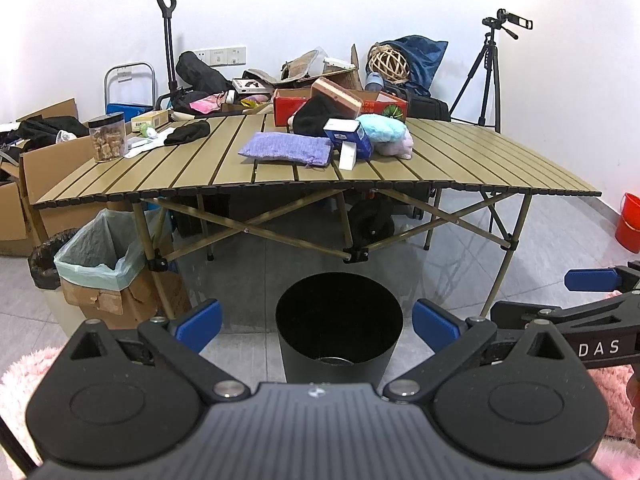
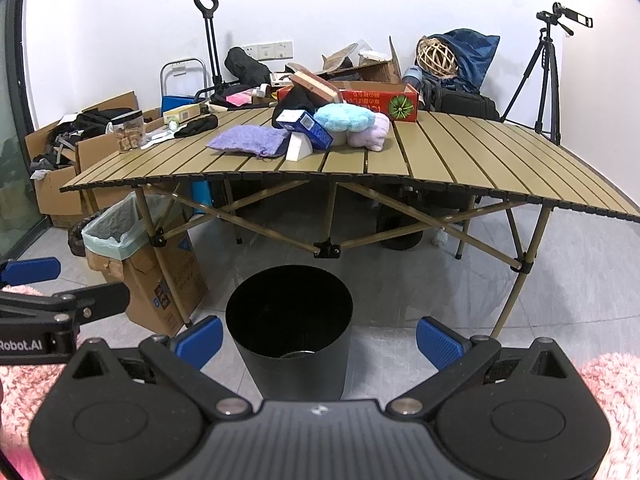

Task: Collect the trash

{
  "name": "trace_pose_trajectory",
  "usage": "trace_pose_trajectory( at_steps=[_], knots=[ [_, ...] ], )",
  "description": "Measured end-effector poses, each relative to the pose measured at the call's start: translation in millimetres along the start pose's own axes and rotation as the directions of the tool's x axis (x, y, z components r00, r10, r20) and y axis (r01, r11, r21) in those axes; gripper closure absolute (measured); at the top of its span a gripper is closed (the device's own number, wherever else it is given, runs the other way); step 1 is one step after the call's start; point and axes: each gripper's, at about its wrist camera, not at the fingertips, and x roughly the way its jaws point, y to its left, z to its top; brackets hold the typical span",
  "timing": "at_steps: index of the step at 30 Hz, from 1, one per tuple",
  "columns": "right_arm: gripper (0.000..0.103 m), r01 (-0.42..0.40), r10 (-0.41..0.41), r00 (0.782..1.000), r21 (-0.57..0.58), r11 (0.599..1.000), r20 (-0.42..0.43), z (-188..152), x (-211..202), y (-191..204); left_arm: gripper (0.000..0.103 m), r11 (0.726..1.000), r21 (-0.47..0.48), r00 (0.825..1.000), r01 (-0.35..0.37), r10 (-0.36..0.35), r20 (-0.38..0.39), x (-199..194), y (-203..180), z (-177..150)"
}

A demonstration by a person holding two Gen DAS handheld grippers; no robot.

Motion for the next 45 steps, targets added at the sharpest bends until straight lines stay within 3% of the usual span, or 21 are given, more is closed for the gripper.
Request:
trace_pose_trajectory(
  at_steps=[23,45],
  knots=[
    [0.000,-0.019,0.021,0.998,-0.030,0.999,0.060,28,37,-2,0.000,0.998,-0.055,0.999,-0.028,0.028,0.014,32,12,19],
    [0.000,0.004,-0.003,0.988,-0.002,1.000,0.152,86,95,-16,0.000,0.992,-0.116,0.995,-0.045,0.055,0.086,88,24,79]
  ],
)
